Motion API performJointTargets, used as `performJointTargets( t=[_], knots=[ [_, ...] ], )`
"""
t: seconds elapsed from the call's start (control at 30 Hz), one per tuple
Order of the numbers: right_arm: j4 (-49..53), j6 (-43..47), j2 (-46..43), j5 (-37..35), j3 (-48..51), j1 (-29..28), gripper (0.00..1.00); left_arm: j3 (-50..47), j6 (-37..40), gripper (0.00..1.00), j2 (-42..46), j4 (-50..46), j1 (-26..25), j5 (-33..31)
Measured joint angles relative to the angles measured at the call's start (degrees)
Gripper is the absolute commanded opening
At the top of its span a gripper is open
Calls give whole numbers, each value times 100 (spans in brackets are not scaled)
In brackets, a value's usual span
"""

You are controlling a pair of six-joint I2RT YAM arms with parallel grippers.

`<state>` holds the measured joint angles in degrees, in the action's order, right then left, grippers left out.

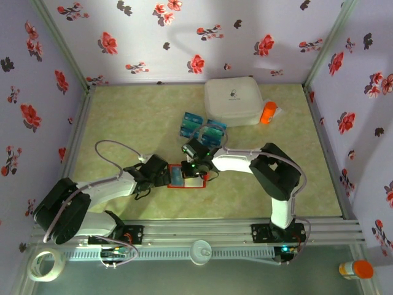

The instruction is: Put the credit cards into the card holder

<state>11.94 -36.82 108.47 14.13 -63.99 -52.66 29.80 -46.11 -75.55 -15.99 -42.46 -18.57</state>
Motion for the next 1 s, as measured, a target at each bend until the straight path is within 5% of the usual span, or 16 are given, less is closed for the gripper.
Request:
performJointTargets(
  t=[1.0],
  knots=[
    [466,-46,-511,-90,-129,120,13,-31,-4,100,457,-363,380,103]
  ],
)
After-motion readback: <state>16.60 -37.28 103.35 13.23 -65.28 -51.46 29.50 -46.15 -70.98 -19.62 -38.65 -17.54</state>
